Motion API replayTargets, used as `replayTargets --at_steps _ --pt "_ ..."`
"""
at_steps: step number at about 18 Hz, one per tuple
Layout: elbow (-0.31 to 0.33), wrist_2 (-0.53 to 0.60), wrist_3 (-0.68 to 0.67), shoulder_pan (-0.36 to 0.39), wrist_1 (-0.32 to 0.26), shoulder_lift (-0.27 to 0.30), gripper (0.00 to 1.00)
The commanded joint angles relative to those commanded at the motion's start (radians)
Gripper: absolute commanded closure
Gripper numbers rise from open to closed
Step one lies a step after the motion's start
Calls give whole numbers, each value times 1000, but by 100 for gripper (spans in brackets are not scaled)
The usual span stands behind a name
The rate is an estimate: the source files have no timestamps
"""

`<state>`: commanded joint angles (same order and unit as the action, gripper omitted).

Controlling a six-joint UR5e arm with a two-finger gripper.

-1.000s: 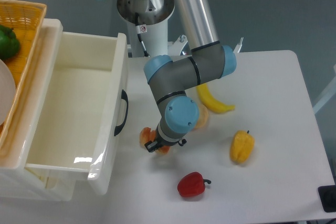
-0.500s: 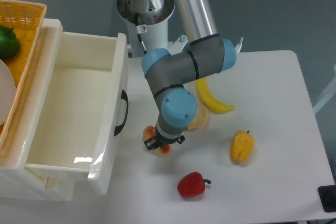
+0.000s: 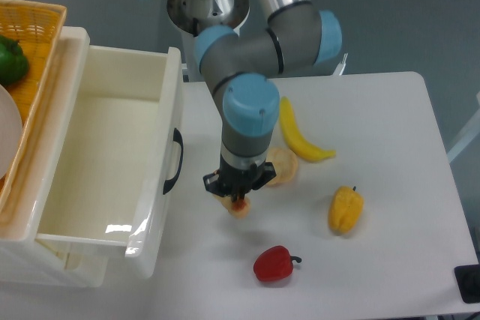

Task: Pick up the square bread
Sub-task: 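Lift the grasped orange bread up off the table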

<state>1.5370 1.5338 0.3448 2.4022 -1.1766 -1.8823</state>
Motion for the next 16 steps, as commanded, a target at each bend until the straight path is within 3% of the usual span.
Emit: replayTargets --at_steps 8,16 --pt "3 58 318 32 -8 48 100" --pt "29 63 413 51 -37 84 100"
